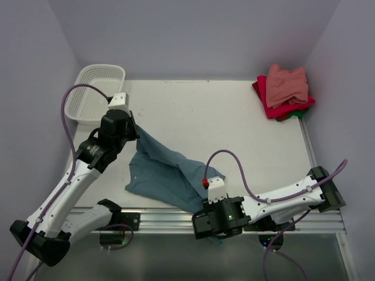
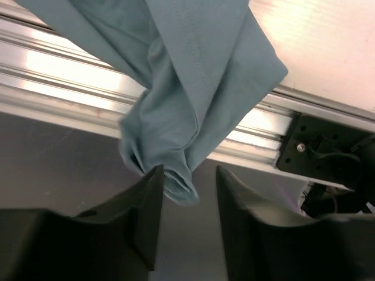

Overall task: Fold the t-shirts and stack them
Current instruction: Flatten the tshirt out

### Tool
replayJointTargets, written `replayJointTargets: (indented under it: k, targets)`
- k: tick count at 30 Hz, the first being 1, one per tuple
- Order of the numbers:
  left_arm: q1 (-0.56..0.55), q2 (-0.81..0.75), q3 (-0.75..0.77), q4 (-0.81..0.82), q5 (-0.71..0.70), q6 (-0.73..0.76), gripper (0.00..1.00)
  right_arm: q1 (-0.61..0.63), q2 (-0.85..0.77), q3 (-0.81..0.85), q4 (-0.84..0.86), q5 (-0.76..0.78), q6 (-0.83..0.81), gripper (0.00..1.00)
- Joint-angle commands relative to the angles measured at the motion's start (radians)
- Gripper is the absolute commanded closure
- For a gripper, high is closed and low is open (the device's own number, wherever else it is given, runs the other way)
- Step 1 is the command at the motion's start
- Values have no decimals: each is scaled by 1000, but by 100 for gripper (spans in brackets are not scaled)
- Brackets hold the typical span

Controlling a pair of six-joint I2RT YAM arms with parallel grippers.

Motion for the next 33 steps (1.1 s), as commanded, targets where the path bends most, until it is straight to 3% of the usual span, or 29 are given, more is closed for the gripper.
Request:
replayJointTargets:
  k: [1,3,8,12,13,16,21,25,33]
  targets:
    - [32,-22,34,38,31,40,100,10,26,112,-283,141,143,52]
    - [38,-30,27,33,39,36,100,12,28,167,-282,231,122,45]
    - [43,-57,2,30,53,18,100,4,-26,230,-259,410,41,1]
    - [43,-63,-1,29,67,1,100,-118,-54,213,-109,469,-194,1]
    - [43,-65,-1,30,79,-3,100,-151,-61,201,-58,449,-328,1]
    - [43,-73,-3,30,87,-11,100,-289,-87,133,236,410,-570,1]
    - [43,-85,-9,32,107,-29,100,-435,-94,51,506,333,-864,3]
    - [43,-91,-18,32,114,-39,100,-571,-22,40,703,178,-1012,6]
    - [43,-115,-23,17,104,-49,100,-651,215,165,781,-103,-1150,14]
